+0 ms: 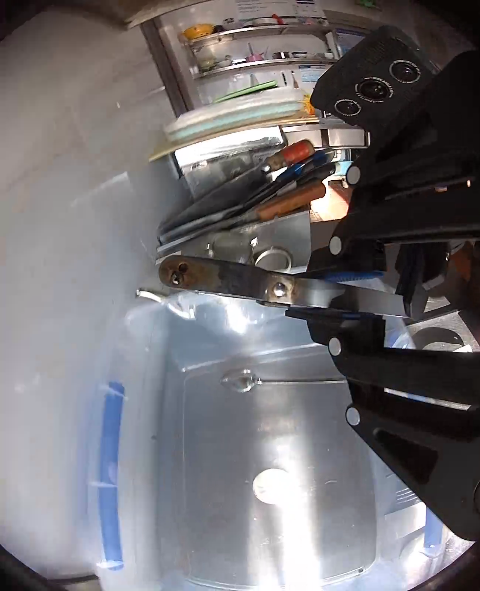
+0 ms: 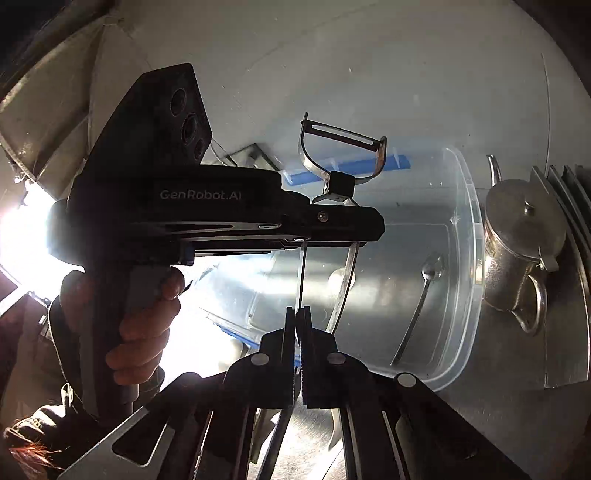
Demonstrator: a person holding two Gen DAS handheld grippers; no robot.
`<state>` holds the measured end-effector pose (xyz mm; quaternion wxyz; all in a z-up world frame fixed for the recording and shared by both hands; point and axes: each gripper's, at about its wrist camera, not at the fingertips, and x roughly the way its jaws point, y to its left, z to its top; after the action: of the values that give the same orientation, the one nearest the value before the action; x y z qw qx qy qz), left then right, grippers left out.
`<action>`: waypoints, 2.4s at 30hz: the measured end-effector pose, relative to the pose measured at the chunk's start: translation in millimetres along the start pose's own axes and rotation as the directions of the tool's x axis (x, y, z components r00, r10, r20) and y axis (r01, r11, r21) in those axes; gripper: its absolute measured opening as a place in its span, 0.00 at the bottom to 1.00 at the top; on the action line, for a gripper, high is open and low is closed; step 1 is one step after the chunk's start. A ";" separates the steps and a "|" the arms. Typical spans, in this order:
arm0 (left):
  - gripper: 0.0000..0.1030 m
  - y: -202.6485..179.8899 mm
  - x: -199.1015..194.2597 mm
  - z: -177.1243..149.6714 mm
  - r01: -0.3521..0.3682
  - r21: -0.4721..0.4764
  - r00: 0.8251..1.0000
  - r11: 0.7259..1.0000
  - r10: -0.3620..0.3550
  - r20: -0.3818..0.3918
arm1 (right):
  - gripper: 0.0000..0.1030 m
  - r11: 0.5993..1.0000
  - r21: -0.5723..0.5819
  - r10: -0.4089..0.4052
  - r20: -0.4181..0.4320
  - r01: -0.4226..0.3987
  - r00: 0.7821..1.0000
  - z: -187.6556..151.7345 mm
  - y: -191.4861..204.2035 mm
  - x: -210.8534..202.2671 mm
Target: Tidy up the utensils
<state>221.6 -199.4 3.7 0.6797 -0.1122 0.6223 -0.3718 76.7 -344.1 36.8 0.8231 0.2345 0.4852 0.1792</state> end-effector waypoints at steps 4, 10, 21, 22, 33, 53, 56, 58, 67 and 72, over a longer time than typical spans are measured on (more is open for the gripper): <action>0.10 76.4 64.6 14.7 -0.031 -0.170 0.989 0.985 0.005 -0.151 | 0.05 0.991 0.108 -0.062 -0.145 0.078 0.987 5.6 -26.9 71.9; 0.10 106.7 117.6 15.0 -0.119 -0.213 0.942 0.970 0.043 -0.332 | 0.09 0.969 0.105 -0.187 -0.281 0.224 0.941 16.1 -41.6 108.3; 0.72 23.2 4.2 -15.9 -0.122 0.070 0.991 0.990 0.117 0.064 | 0.42 0.971 -0.078 -0.230 -0.026 0.228 0.973 -60.9 15.1 -34.1; 0.76 15.3 -13.3 -26.3 -0.084 0.091 0.993 0.992 0.075 0.096 | 0.47 0.961 -0.101 -0.259 -0.011 0.257 0.966 -81.5 19.8 -45.1; 0.85 -40.7 7.8 -152.8 0.123 0.211 0.991 0.970 -0.107 -0.086 | 0.46 0.928 0.027 -0.348 -0.298 0.372 0.889 -265.6 -23.0 12.6; 0.85 12.4 164.6 -230.4 -0.009 -0.077 0.881 0.997 -0.028 -0.472 | 0.07 0.840 0.535 0.126 -0.036 -0.088 0.991 -317.5 -72.6 -35.0; 0.84 10.4 177.2 -235.5 -0.019 -0.073 0.875 0.997 -0.019 -0.484 | 0.07 0.833 0.541 0.153 -0.021 -0.117 0.988 -323.6 -70.7 -40.4; 0.79 6.7 182.2 -238.6 -0.013 -0.059 0.872 0.998 -0.018 -0.489 | 0.07 0.833 0.540 0.156 -0.020 -0.120 0.988 -325.7 -70.8 -45.0; 0.10 5.2 197.6 -247.2 -0.022 -0.070 0.862 0.997 -0.016 -0.507 | 0.07 0.826 0.552 0.157 -0.024 -0.118 0.987 -331.1 -75.8 -50.1; 0.04 -4.0 185.0 -242.0 0.029 -0.060 0.876 0.998 -0.055 -0.480 | 0.07 0.832 0.539 0.165 -0.010 -0.133 0.986 -319.5 -69.5 -48.9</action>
<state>-14.3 -246.4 -183.4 0.4924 -0.0472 0.7784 -0.3864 -223.5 -359.3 -101.1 0.6943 0.4871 0.5190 0.1065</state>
